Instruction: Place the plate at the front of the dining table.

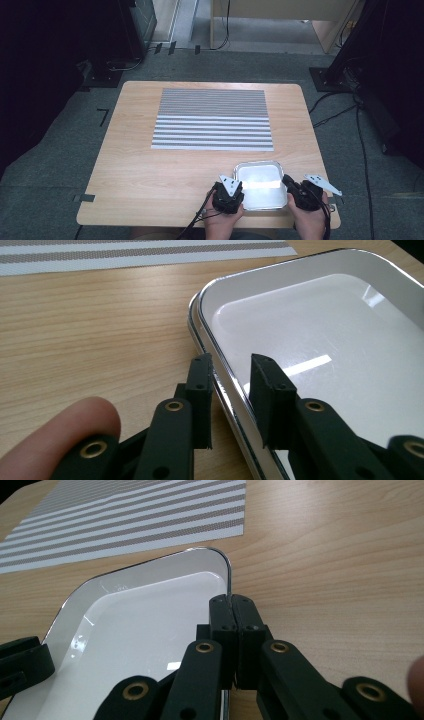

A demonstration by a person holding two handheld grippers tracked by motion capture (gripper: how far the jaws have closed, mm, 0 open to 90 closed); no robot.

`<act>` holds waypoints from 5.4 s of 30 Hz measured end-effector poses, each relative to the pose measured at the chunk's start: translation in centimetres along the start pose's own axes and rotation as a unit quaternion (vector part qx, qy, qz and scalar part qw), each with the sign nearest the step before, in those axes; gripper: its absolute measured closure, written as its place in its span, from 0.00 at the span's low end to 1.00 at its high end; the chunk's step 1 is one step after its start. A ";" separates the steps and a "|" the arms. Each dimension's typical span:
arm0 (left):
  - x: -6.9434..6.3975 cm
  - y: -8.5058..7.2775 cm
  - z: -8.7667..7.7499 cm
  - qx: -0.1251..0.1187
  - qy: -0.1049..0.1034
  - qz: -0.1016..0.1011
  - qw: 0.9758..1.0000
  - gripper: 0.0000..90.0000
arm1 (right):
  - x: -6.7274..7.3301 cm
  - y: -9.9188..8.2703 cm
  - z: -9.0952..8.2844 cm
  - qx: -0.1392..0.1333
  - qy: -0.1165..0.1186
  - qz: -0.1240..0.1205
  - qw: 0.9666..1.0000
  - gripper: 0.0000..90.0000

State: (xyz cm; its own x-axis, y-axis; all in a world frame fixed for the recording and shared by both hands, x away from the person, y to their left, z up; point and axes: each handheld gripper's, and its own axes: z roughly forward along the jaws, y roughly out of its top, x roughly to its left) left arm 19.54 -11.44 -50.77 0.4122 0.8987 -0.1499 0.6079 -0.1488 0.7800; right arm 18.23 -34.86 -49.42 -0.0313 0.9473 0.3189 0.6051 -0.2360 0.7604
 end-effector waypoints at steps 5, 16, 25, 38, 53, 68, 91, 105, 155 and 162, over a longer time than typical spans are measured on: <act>0.1 0.1 0.0 0.000 0.003 0.001 1.000 0.80 | 0.6 -0.3 0.2 0.002 -0.019 -0.039 0.999 0.95; 0.3 0.0 0.2 0.003 0.004 0.004 1.000 0.80 | 1.2 -0.7 1.0 0.024 -0.038 -0.063 0.997 0.99; 0.3 0.0 0.2 0.001 0.005 0.006 1.000 0.79 | -0.1 -0.3 0.4 0.008 -0.016 -0.004 1.000 1.00; 0.1 -0.1 0.2 -0.001 0.000 0.004 1.000 0.79 | -0.8 -0.4 0.8 0.019 0.029 0.031 0.999 1.00; 0.1 -0.1 0.4 -0.002 0.000 0.002 1.000 0.78 | 0.3 -0.4 0.9 0.018 -0.006 0.012 1.000 1.00; -0.2 0.1 -0.3 -0.029 0.001 0.007 1.000 0.73 | -0.3 0.2 -0.1 -0.014 -0.007 0.017 1.000 1.00; -0.9 -0.4 -0.3 -0.029 -0.015 0.042 0.999 0.88 | 0.2 -0.3 0.4 0.000 -0.035 -0.023 0.999 0.93; -0.9 -0.4 -0.2 -0.031 -0.037 0.036 0.998 0.74 | 0.1 0.1 0.5 -0.001 -0.031 0.019 0.999 1.00; 11.2 3.0 -3.3 -0.070 -0.030 -0.127 0.989 0.99 | 10.2 1.6 4.0 -0.043 0.036 -0.032 0.998 1.00; 12.8 4.4 -3.2 -0.085 -0.021 -0.120 0.989 1.00 | 11.7 3.1 5.4 -0.045 0.041 -0.040 0.997 1.00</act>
State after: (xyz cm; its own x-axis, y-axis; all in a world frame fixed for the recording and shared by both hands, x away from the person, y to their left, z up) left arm 25.35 0.74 -47.28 0.3001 0.8807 -0.3664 0.5701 0.1423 0.8091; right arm 24.02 -23.31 -46.37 -0.1437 0.9436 0.2982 0.5250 -0.1828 0.8312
